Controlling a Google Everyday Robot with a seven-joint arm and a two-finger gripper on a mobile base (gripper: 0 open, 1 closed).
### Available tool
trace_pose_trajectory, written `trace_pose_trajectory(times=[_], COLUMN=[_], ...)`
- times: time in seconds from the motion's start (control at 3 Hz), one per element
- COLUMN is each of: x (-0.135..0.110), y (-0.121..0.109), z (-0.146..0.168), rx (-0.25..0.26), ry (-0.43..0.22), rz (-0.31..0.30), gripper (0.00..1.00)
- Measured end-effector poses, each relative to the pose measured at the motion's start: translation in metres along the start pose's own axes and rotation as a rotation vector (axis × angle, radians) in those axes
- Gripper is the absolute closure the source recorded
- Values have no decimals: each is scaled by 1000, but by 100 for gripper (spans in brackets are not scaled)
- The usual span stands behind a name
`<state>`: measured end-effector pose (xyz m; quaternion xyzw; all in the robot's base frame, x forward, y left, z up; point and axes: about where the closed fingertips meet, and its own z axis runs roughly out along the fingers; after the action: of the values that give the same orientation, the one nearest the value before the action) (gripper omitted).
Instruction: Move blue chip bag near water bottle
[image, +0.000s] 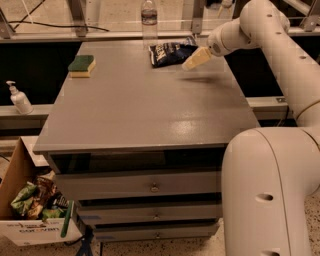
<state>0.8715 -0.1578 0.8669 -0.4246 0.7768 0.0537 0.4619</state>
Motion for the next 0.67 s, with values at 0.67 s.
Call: trace_pose_trajectory(times=[0.67], x=[-1], y=[36], z=[-48], rx=[-238], ry=[-83], rz=[-1], gripper=[0])
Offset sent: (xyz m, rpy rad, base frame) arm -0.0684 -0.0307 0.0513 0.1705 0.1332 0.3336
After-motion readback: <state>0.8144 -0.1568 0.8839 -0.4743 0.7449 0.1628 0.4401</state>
